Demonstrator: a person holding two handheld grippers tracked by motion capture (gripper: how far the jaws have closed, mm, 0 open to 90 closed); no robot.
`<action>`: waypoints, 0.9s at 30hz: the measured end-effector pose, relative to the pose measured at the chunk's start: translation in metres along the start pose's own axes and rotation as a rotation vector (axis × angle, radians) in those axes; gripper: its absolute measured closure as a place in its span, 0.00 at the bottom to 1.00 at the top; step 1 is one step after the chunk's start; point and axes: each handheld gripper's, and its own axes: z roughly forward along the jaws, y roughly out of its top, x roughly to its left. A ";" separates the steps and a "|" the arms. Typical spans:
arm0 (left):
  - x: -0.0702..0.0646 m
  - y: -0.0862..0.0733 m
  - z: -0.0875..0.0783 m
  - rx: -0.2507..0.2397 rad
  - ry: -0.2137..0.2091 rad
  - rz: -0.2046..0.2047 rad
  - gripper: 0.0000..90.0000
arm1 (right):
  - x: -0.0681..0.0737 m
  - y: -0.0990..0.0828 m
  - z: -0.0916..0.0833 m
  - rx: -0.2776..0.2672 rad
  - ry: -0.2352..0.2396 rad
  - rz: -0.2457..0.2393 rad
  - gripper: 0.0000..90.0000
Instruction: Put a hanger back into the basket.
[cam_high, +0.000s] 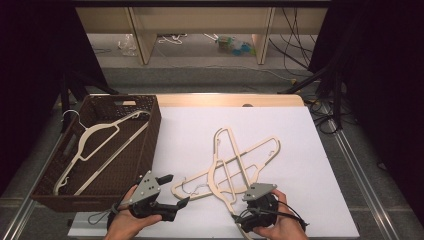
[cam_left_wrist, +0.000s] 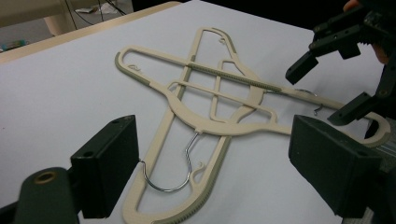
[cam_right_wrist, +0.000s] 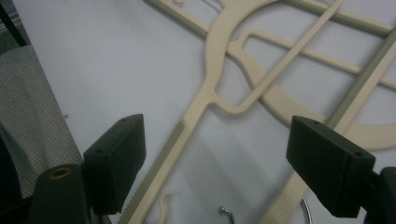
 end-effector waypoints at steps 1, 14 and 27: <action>0.001 -0.001 0.000 0.008 -0.001 0.017 0.18 | -0.001 0.001 0.001 0.018 0.007 -0.013 0.24; 0.001 -0.002 0.001 0.012 -0.007 0.005 0.19 | 0.012 0.012 0.027 0.176 0.037 -0.061 0.42; 0.002 -0.003 0.004 0.034 -0.023 0.024 0.21 | 0.007 0.020 0.027 0.252 0.050 -0.049 0.57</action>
